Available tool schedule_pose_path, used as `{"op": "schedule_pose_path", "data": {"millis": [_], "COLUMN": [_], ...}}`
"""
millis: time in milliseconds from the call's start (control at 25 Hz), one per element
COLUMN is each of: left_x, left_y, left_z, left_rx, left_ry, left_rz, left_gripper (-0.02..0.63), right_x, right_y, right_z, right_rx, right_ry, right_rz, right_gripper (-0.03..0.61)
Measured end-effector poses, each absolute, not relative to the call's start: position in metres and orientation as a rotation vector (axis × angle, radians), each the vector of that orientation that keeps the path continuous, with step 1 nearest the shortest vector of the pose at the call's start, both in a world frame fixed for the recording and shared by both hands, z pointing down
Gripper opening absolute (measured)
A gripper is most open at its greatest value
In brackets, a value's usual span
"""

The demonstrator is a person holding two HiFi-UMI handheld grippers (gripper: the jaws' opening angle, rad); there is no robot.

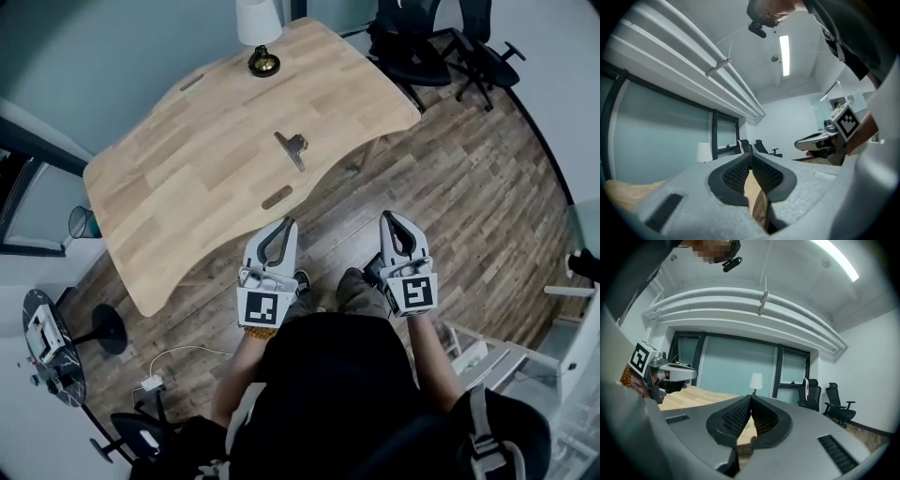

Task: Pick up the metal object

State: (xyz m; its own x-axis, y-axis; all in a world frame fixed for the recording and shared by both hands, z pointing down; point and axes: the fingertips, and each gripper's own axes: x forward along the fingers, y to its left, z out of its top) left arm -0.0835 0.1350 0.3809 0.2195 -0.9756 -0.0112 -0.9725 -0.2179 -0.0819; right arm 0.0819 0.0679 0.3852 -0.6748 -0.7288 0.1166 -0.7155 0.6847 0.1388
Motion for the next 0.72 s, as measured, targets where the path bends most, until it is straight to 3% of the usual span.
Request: {"op": "schedule_pose_path", "data": {"millis": [720], "left_x": [-0.098], "left_y": [-0.084], "left_z": [0.423], "left_rx": [-2.328], "left_ry": [2.089], "left_rz": [-0.314], "left_gripper": [0.034], "right_x": [0.045], "right_y": [-0.183], "right_z": [0.415], "right_rx": [0.873], "right_ry": [-2.838], "right_rz": [-0.038], "right_gripper": [0.003]}}
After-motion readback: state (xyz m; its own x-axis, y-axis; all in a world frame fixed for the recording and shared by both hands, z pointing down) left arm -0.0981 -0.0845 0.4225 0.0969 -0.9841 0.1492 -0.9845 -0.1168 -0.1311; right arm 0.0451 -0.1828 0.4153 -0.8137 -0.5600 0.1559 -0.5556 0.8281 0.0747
